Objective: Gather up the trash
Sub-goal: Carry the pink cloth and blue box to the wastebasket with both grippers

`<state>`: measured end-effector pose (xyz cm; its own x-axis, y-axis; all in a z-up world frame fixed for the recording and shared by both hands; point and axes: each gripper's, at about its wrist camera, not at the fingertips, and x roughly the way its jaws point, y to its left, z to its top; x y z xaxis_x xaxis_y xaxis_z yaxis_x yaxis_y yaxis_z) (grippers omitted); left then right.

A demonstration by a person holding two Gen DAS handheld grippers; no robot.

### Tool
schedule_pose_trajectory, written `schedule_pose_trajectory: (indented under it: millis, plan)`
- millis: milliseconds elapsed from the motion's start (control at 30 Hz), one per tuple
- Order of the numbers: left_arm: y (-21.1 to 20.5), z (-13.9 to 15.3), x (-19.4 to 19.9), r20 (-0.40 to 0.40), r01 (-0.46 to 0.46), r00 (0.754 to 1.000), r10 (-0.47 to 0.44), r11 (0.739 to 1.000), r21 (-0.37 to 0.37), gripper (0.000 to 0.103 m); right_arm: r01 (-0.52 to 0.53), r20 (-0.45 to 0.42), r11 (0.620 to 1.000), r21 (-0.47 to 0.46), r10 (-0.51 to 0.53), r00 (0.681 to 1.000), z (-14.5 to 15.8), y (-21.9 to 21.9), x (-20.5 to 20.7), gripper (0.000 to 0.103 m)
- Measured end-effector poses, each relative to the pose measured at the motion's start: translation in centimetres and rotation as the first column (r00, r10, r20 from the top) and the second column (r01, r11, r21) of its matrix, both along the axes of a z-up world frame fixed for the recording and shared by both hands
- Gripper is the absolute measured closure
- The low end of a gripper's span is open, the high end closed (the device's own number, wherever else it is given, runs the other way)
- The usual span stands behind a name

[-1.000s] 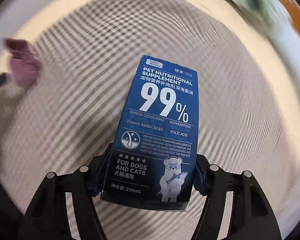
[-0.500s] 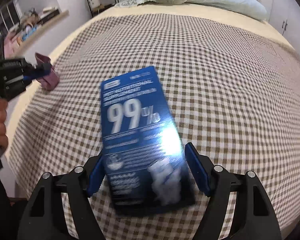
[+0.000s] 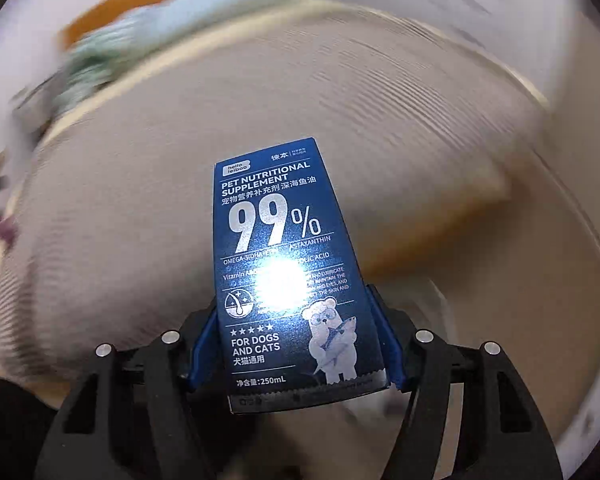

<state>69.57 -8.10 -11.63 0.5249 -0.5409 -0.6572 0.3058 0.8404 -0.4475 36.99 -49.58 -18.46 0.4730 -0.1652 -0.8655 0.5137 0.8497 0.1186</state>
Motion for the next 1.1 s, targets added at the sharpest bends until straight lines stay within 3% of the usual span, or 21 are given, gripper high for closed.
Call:
schedule_pose_trajectory:
  millis: [67, 167, 267, 333, 433, 500, 533, 567, 667, 733, 833, 967, 1033, 1067, 1100]
  plan:
    - [-3.9, 0.9, -2.3, 0.01, 0.115, 0.993, -0.114, 0.993, -0.038, 0.103, 0.112, -0.048, 0.993, 0.037, -0.11, 0.993, -4.0, -3.0, -5.2, 0.04]
    - [-10.7, 1.6, -7.1, 0.012, 0.317, 0.948, -0.317, 0.946, -0.061, 0.103, 0.211, -0.118, 0.973, 0.096, -0.199, 0.973, -9.3, -7.1, -10.6, 0.04]
    - [-14.6, 1.5, -10.5, 0.006, 0.421, 0.907, -0.422, 0.906, -0.043, 0.103, 0.259, -0.153, 0.954, 0.15, -0.236, 0.96, -13.5, -8.7, -13.0, 0.04]
    - [-15.6, 1.0, -12.4, -0.001, 0.438, 0.899, -0.438, 0.899, 0.008, 0.103, 0.265, -0.163, 0.95, 0.165, -0.239, 0.957, -15.0, -9.5, -13.8, 0.04]
    - [-12.0, 0.4, -13.1, 0.099, 0.276, 0.952, -0.289, 0.952, 0.13, 0.103, 0.217, -0.103, 0.96, 0.176, -0.201, 0.974, -15.4, -9.1, -13.6, 0.039]
    - [-7.6, 0.0, -12.0, 0.139, 0.131, 0.977, -0.161, 0.971, 0.2, 0.069, 0.195, -0.087, 0.963, 0.184, -0.182, 0.98, -16.0, -8.3, -13.7, 0.039]
    - [-5.2, -0.3, -11.2, 0.15, 0.043, 0.985, -0.08, 0.971, 0.236, 0.04, 0.186, -0.074, 0.963, 0.197, -0.175, 0.982, -16.1, -8.3, -13.4, 0.039]
    - [-2.0, -0.6, -10.2, 0.161, -0.064, 0.987, 0.022, 0.963, 0.26, 0.037, 0.179, -0.065, 0.962, 0.207, -0.169, 0.984, -16.2, -8.0, -13.0, 0.039]
    - [6.9, -1.9, -4.8, 0.091, -0.225, 0.974, 0.208, 0.928, 0.298, 0.037, 0.151, -0.028, 0.965, 0.215, -0.149, 0.988, -15.4, -7.6, -11.1, 0.039]
    - [12.6, -2.0, -0.4, 0.034, -0.303, 0.951, 0.309, 0.897, 0.322, 0.037, 0.138, -0.009, 0.967, 0.213, -0.14, 0.99, -14.1, -7.4, -11.0, 0.039]
    - [17.9, -1.1, 4.9, 0.023, -0.372, 0.921, 0.388, 0.863, 0.342, 0.037, 0.127, 0.001, 0.972, 0.196, -0.129, 0.992, -13.1, -6.9, -10.7, 0.039]
    - [20.3, -2.0, 11.3, -0.043, -0.403, 0.882, 0.47, 0.797, 0.449, 0.037, 0.144, -0.03, 0.971, 0.189, -0.141, 0.99, -12.8, -6.6, -10.5, 0.039]
    - [20.8, -3.4, 14.0, -0.052, -0.421, 0.845, 0.533, 0.721, 0.55, 0.039, 0.155, -0.046, 0.969, 0.191, -0.149, 0.988, -13.4, -6.5, -10.4, 0.039]
    - [20.9, -4.0, 14.5, -0.061, -0.421, 0.841, 0.537, 0.722, 0.549, 0.046, 0.156, -0.053, 0.969, 0.192, -0.148, 0.988, -13.8, -6.5, -10.3, 0.039]
    - [21.0, -4.8, 15.1, -0.096, -0.398, 0.845, 0.525, 0.739, 0.544, 0.056, 0.158, -0.06, 0.969, 0.192, -0.15, 0.987, -14.1, -6.4, -10.4, 0.039]
